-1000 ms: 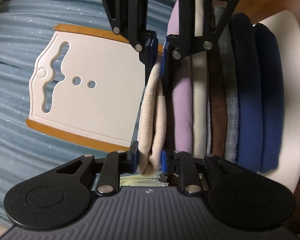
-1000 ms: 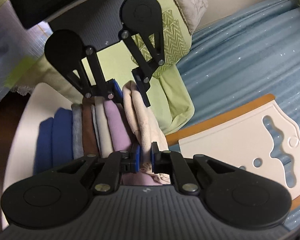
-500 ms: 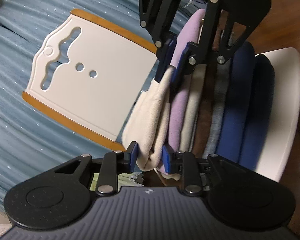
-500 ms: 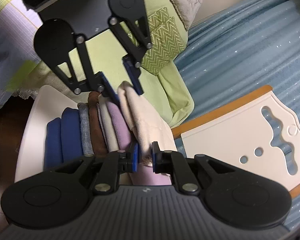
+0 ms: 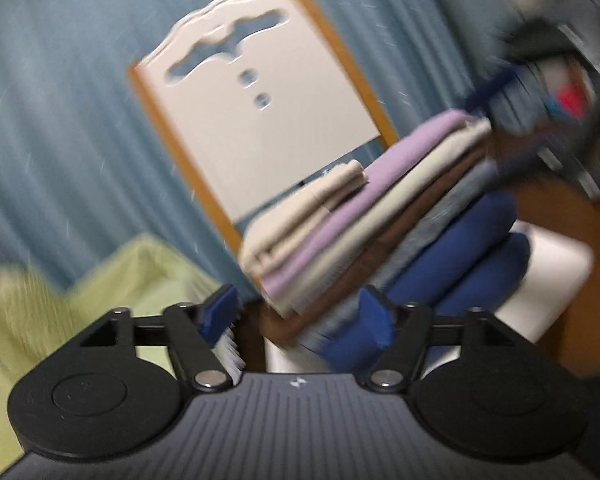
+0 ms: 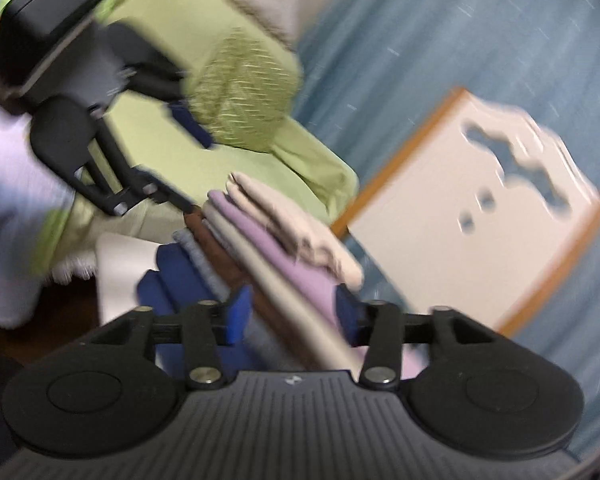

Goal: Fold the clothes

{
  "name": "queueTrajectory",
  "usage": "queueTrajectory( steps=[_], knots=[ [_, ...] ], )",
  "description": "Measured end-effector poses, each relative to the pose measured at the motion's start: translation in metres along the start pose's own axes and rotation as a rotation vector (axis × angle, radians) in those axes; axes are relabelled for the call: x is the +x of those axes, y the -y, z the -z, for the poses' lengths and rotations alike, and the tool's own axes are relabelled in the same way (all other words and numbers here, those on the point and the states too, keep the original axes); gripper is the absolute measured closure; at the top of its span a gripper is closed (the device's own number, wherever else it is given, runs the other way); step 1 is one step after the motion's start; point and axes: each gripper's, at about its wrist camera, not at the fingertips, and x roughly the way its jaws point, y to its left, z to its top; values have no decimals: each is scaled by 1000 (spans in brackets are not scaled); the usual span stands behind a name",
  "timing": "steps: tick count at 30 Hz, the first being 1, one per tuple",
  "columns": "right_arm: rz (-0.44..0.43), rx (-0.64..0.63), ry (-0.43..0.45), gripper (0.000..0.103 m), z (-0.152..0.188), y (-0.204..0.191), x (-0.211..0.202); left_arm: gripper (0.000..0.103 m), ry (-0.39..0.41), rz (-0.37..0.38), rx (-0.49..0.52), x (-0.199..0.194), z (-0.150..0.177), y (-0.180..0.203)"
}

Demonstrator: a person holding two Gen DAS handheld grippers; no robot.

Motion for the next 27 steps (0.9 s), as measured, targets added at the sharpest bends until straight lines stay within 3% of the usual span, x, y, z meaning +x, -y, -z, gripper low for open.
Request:
queueTrajectory(
  steps=[2, 4, 6, 11, 17, 23, 27],
  knots=[
    [52, 120, -8, 2, 14, -7, -20, 1, -27, 6, -159, -11, 5, 3],
    [117, 250, -34, 2, 28, -18, -40, 1, -49, 23, -287, -22, 11, 6],
    [120, 331, -69, 2, 36, -23, -50, 1, -78, 34, -357, -30, 14, 9],
    [114, 463, -151, 2, 54, -34, -70, 1, -129, 22, -382, -44, 19, 20],
    [114, 558, -175, 1, 67, -29, -88, 1, -147, -13, -414, -50, 11, 22],
    [114, 593, -178, 1, 67, -25, -95, 1, -161, -14, -458, -48, 7, 26],
    [122, 581, -171, 1, 65, -26, -97, 1, -158, -1, -431, -49, 5, 32]
  ],
)
